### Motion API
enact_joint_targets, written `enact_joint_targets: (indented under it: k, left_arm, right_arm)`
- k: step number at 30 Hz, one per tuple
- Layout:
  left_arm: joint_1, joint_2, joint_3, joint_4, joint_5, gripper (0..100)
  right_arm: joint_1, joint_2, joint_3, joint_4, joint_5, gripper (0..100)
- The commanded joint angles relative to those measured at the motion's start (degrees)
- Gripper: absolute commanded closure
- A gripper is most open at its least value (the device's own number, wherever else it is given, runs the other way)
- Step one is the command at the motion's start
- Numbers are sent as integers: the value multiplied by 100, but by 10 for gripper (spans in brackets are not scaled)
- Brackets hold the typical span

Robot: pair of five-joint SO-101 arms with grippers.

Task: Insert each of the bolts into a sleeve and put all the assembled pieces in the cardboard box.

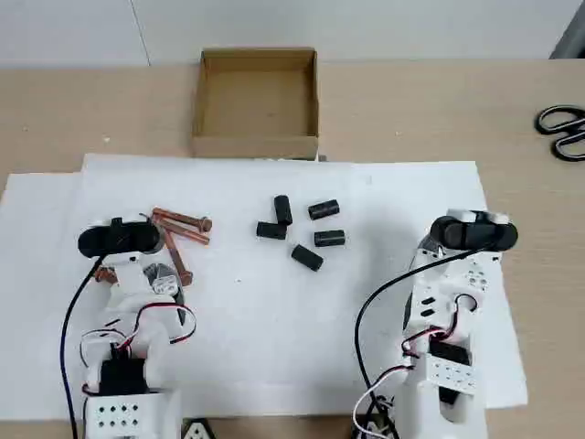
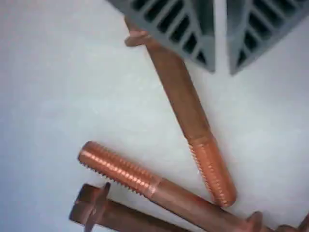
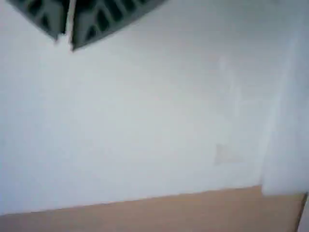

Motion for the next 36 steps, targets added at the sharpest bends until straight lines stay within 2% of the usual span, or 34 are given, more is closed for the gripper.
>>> enact_joint_targets:
  k: [1,11,36]
  left_arm:
    - [-26,-53,-31,-114,0,994]
    - [-26,-53,-31,-114,0,994]
    - [-26,-53,-31,-114,0,994]
  right_arm:
    - [57,-75,79,-145,62,995]
    - [-233,-75,79,-145,62,995]
    - [-224,-75,79,-145,62,995]
